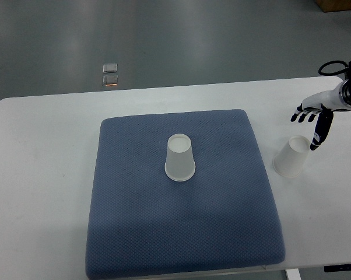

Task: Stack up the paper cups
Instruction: 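Lower the right hand and close its fingers around the white cup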

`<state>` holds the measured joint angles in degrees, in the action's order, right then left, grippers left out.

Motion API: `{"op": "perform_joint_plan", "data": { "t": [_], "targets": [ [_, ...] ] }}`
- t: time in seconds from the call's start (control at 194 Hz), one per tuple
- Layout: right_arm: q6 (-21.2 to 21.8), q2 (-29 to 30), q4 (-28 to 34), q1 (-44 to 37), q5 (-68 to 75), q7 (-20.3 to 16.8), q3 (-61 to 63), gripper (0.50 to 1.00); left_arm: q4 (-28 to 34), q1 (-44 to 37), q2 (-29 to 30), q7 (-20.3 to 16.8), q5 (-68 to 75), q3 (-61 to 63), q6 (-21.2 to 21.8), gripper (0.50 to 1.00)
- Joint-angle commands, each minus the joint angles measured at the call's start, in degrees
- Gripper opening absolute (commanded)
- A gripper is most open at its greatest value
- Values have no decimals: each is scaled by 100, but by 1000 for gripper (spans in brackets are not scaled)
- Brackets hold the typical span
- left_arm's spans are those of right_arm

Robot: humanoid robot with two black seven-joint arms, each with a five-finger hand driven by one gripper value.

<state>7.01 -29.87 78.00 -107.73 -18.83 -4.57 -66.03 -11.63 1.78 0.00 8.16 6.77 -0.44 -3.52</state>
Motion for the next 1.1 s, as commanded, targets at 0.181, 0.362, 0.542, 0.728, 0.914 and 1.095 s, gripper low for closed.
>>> {"op": "perform_joint_plan", "data": {
  "t": [0.181,0.362,0.542,0.728,0.914,1.095],
  "targets": [
    [-402,228,-4,296,2,0,2,917,-6,-2,0,-7,0,0,0,1000],
    [-622,254,-39,612,2,0,204,913,-14,-10,0,-7,0,0,9,1000],
    [-797,412,-162,823,2,0,204,911,-14,-11,0,1,0,0,9,1000],
    [-850,482,-241,955,-7,0,204,899,-6,-19,0,1,0,-8,9,1000],
    [-885,482,-329,1105,-7,0,204,889,-5,-19,0,1,0,-8,9,1000],
    [-912,491,-364,1201,-16,0,204,832,3,-37,0,1,0,-8,9,1000]
  ]
}}
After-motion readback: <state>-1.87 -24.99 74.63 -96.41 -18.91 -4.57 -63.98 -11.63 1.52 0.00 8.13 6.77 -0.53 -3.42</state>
